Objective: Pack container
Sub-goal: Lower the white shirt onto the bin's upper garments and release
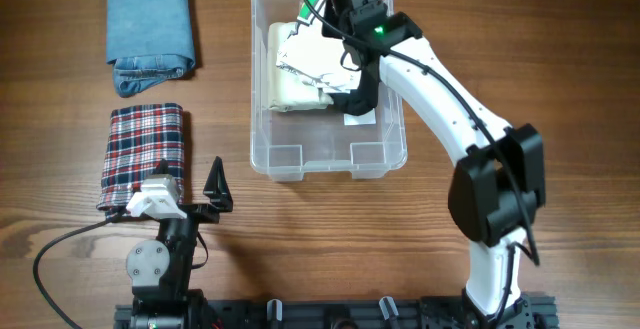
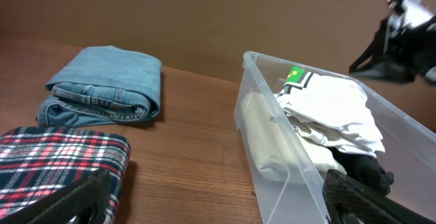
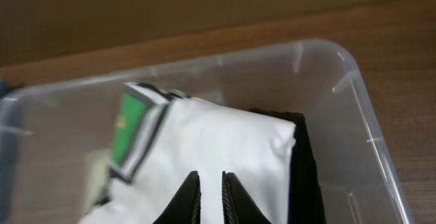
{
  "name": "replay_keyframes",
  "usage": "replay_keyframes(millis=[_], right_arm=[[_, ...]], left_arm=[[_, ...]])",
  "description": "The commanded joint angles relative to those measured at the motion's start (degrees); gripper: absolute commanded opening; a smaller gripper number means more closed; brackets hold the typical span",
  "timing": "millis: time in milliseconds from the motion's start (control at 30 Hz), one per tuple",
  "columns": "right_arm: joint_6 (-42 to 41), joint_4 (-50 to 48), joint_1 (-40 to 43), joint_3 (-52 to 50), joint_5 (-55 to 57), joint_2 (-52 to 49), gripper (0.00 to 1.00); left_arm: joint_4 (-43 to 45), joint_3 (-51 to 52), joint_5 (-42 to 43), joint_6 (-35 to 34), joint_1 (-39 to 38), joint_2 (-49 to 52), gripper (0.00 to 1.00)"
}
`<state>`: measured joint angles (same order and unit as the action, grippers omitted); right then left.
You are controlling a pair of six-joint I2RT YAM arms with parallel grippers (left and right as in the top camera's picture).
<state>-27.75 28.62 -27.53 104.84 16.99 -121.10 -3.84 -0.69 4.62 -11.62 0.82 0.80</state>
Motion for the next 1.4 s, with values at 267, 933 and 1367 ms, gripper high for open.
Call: replay_keyframes(millis=[267,933,1367], right_arm=[[1.3,1.4,0.9,0.9,-1.4,-8.2,0.05],[3.8,-10.9,0.9,0.8,-9.6,-5.0,0.09],[8.7,-9.7,0.9,0.8,-9.6,-10.0,0.04]], left_arm=[[-0.1,0.4,0.7,0.7,0.3,-0.4,1.0],[-0.1,0.4,0.7,0.7,0.3,-0.4,1.0],[-0.1,0.4,0.7,0.7,0.3,-0.4,1.0]])
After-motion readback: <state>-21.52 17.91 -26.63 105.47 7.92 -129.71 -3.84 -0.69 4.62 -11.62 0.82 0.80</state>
